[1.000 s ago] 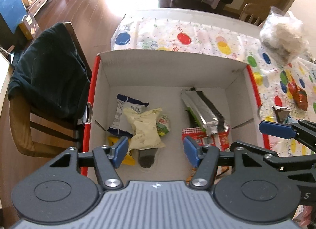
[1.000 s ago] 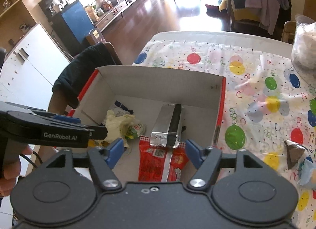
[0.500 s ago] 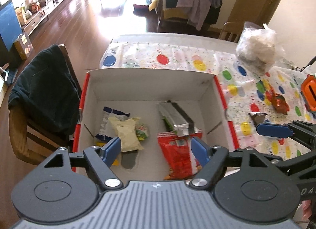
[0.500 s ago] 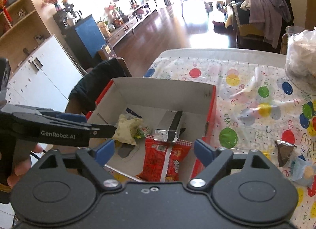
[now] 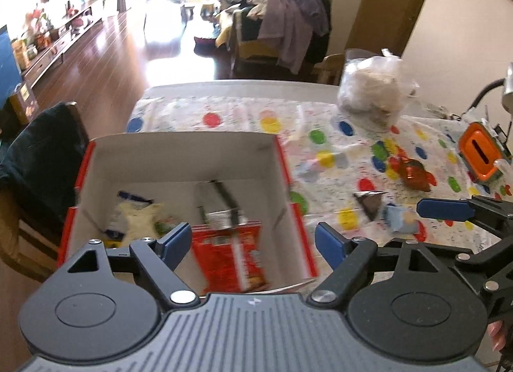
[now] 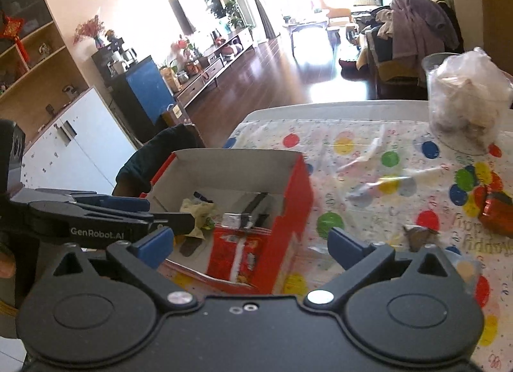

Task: Organize snacks
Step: 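Move both open tools back toward the remaining snacks on the tablecloth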

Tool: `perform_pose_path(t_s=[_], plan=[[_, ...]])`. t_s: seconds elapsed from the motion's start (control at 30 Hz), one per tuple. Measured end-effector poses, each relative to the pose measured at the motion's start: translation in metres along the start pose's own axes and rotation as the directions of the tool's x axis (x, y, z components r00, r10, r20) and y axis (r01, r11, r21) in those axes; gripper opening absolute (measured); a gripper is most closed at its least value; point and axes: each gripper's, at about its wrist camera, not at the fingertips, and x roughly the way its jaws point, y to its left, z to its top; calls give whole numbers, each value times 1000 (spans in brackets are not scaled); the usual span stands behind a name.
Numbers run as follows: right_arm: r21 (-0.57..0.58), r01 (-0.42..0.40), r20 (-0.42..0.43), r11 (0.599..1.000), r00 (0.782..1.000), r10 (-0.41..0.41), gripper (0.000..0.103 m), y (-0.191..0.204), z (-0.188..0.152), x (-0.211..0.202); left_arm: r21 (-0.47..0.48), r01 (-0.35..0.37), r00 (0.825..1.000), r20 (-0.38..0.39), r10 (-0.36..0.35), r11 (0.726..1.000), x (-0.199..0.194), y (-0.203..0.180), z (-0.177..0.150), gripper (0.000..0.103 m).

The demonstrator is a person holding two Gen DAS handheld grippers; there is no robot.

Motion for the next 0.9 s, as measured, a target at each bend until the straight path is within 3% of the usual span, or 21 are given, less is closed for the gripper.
perform_pose_path(t_s=[0.23,0.6,0.8,0.9], plan=[[10,24,24,1000,999,-24,103,-45,-15,-32,25,45,999,20,-46,999,13,-56,-5,84],[29,119,-5,992,993,-119,103,-143,-20,-62,120,122,993,-20,-121,985,60,-143,0,84],[12,184,-32,983,983,-183,103,-198,-20,-62,206,96,995,-20,-94,974,94,-181,1,84],[-22,179,-60,984,982,-180,103,-222,-21,-57,249,94,996,-29,-90,964,111,-194,1,84]])
